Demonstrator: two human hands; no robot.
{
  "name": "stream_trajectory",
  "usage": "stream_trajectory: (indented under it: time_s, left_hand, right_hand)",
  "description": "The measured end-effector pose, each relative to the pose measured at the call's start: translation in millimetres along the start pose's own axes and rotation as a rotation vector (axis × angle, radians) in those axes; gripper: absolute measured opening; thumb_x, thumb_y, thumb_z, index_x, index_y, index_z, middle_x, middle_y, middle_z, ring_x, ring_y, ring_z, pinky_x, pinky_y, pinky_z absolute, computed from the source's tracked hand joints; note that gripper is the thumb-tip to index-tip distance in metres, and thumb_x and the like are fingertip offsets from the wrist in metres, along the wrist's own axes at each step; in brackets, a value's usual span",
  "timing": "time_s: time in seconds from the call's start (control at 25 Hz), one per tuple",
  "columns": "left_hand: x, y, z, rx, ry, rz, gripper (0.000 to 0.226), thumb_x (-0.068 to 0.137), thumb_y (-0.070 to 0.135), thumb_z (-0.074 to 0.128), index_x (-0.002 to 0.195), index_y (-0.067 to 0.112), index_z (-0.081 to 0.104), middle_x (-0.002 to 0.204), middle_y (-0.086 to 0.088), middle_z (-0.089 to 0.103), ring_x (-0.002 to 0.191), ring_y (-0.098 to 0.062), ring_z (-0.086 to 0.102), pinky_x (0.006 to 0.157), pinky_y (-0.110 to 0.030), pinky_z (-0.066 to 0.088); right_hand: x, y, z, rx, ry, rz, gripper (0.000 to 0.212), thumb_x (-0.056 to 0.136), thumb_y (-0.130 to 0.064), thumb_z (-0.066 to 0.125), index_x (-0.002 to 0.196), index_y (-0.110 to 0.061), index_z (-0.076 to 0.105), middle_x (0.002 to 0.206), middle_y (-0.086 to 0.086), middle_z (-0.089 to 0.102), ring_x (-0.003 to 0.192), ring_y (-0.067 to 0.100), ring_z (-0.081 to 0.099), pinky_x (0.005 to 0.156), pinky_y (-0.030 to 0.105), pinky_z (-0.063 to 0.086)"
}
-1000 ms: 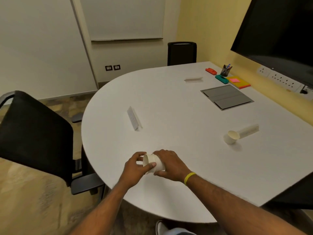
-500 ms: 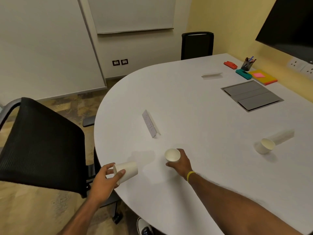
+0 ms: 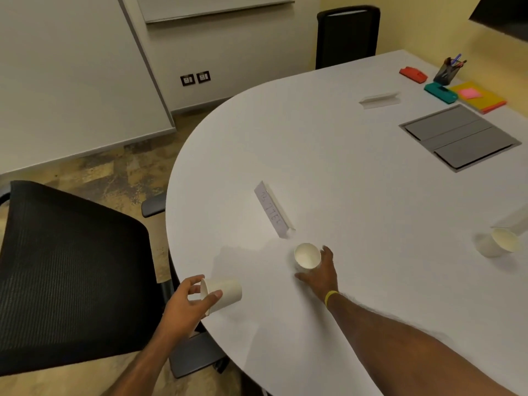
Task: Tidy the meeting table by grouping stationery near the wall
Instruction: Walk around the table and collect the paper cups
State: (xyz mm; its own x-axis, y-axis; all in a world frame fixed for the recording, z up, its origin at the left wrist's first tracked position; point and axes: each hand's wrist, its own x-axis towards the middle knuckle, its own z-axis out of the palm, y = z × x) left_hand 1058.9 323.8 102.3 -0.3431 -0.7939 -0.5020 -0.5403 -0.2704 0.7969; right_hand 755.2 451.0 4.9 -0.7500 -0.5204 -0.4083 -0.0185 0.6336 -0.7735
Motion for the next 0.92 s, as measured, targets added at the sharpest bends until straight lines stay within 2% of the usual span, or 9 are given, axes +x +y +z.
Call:
stream_trajectory:
  time_s: [0.08, 0.16, 0.24, 0.32, 0.48, 0.6, 0.72, 0.84, 0.92]
  left_hand:
    - [7, 4, -8, 0.027, -0.023, 0.018, 0.063, 0.079, 0.026, 0.078, 0.134, 0.022, 0.047, 0.124, -0.007, 0.055, 0.097, -0.021, 0.062, 0.075, -0.036, 0.058]
    - [11, 9, -17, 0.050, -0.054, 0.046, 0.065, 0.077, 0.026, 0.080, 0.133, 0.023, 0.047, 0.123, -0.006, 0.055, 0.096, -0.019, 0.062, 0.074, -0.032, 0.056]
    - [12, 9, -28, 0.086, -0.094, 0.099, 0.069, 0.073, 0.029, 0.083, 0.132, 0.025, 0.047, 0.123, -0.003, 0.056, 0.097, -0.017, 0.062, 0.075, -0.030, 0.054]
    - [13, 5, -45, 0.109, -0.143, 0.162, 0.074, 0.068, 0.032, 0.087, 0.130, 0.030, 0.047, 0.123, 0.002, 0.055, 0.101, -0.017, 0.062, 0.080, -0.032, 0.056]
    - [3, -4, -91, 0.204, -0.245, 0.345, 0.084, 0.057, 0.047, 0.088, 0.130, 0.035, 0.048, 0.119, 0.012, 0.054, 0.102, -0.012, 0.061, 0.084, -0.031, 0.056]
    - [-14, -7, -139, 0.213, -0.295, 0.447, 0.089, 0.056, 0.051, 0.088, 0.133, 0.030, 0.048, 0.118, 0.008, 0.055, 0.103, -0.009, 0.060, 0.085, -0.026, 0.054]
    - [-25, -9, -193, 0.275, -0.314, 0.519, 0.098, 0.055, 0.068, 0.079, 0.138, 0.030, 0.041, 0.131, 0.007, 0.051, 0.114, -0.009, 0.055, 0.096, -0.033, 0.052]
    - [-25, 2, -257, 0.450, -0.265, 0.638, 0.095, 0.064, 0.075, 0.068, 0.142, 0.031, 0.036, 0.145, 0.009, 0.041, 0.128, -0.009, 0.045, 0.105, -0.034, 0.044]
    - [-19, 17, -297, 0.608, -0.169, 0.757, 0.092, 0.069, 0.077, 0.062, 0.143, 0.029, 0.035, 0.148, 0.007, 0.040, 0.132, -0.012, 0.042, 0.106, -0.036, 0.042]
  right_hand:
    - [-15, 12, 1, -0.038, 0.078, 0.066, 0.111, 0.057, -0.007, 0.087, 0.149, -0.009, 0.025, 0.150, 0.012, 0.037, 0.138, 0.030, 0.037, 0.114, 0.041, 0.032]
    - [-47, 23, 4, -0.136, 0.239, 0.102, 0.094, 0.059, -0.008, 0.082, 0.141, -0.008, 0.037, 0.138, 0.017, 0.043, 0.129, 0.038, 0.044, 0.106, 0.047, 0.038]
    - [-90, 28, 24, -0.238, 0.346, -0.002, 0.076, 0.060, -0.011, 0.078, 0.129, -0.009, 0.047, 0.124, 0.013, 0.048, 0.118, 0.039, 0.048, 0.097, 0.049, 0.039]
    - [-130, 13, 55, -0.265, 0.253, -0.242, 0.073, 0.061, -0.022, 0.078, 0.127, -0.015, 0.047, 0.121, 0.002, 0.048, 0.116, 0.028, 0.049, 0.097, 0.043, 0.038]
    - [-190, -75, 131, -0.314, -0.138, -0.518, 0.095, 0.067, -0.062, 0.073, 0.144, -0.029, 0.029, 0.142, -0.019, 0.031, 0.128, 0.001, 0.031, 0.110, 0.024, 0.026]
    - [-233, -135, 189, -0.294, -0.116, -0.659, 0.079, 0.070, -0.057, 0.073, 0.138, -0.034, 0.040, 0.135, -0.016, 0.048, 0.122, 0.005, 0.047, 0.104, 0.031, 0.041]
    - [-271, -169, 228, -0.192, -0.018, -0.650, 0.061, 0.071, -0.049, 0.071, 0.127, -0.035, 0.050, 0.120, -0.015, 0.059, 0.109, 0.003, 0.057, 0.093, 0.030, 0.050]
    - [-292, -185, 249, -0.105, 0.051, -0.522, 0.066, 0.067, -0.056, 0.076, 0.122, -0.035, 0.045, 0.116, -0.015, 0.058, 0.104, 0.005, 0.058, 0.087, 0.026, 0.052]
    - [-295, -192, 254, -0.077, 0.093, -0.470, 0.068, 0.064, -0.052, 0.080, 0.119, -0.036, 0.043, 0.115, -0.013, 0.058, 0.104, 0.008, 0.058, 0.085, 0.026, 0.050]
